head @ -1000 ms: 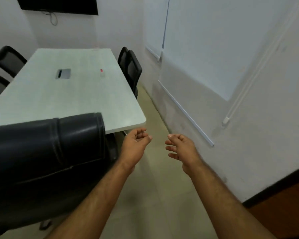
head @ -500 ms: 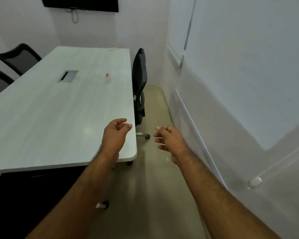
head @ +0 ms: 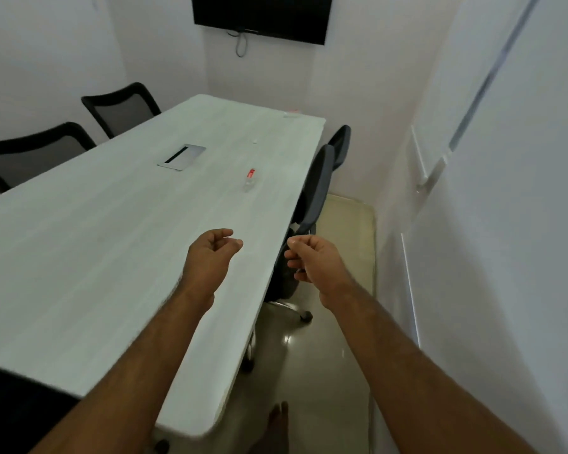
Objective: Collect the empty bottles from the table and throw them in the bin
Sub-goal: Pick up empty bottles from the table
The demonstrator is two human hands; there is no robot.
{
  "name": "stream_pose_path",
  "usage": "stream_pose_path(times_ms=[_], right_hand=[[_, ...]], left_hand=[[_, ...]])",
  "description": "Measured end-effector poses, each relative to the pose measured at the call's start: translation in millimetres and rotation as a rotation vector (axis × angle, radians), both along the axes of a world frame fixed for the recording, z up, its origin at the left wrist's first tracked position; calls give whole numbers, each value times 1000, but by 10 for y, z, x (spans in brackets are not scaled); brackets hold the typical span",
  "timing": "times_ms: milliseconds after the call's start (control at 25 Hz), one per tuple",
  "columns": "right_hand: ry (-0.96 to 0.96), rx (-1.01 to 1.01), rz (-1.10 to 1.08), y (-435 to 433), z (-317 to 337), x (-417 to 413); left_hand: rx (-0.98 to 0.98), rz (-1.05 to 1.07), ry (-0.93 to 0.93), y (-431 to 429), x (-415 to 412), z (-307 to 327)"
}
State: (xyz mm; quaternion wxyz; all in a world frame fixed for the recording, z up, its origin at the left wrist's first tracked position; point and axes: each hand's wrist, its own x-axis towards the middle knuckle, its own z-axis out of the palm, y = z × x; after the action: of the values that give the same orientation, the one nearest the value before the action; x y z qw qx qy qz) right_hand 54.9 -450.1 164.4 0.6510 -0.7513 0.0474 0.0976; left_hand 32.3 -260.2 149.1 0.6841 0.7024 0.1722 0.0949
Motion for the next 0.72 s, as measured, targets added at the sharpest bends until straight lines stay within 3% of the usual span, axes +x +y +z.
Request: stream_pose_path(times_ms=[400, 720], right_hand=[[15, -143, 233, -77, 63, 3157], [-252, -411, 602, 27, -290, 5559]], left_hand=[[-11, 167, 104, -123, 2850, -137], [311, 244, 341, -112, 4887, -740]])
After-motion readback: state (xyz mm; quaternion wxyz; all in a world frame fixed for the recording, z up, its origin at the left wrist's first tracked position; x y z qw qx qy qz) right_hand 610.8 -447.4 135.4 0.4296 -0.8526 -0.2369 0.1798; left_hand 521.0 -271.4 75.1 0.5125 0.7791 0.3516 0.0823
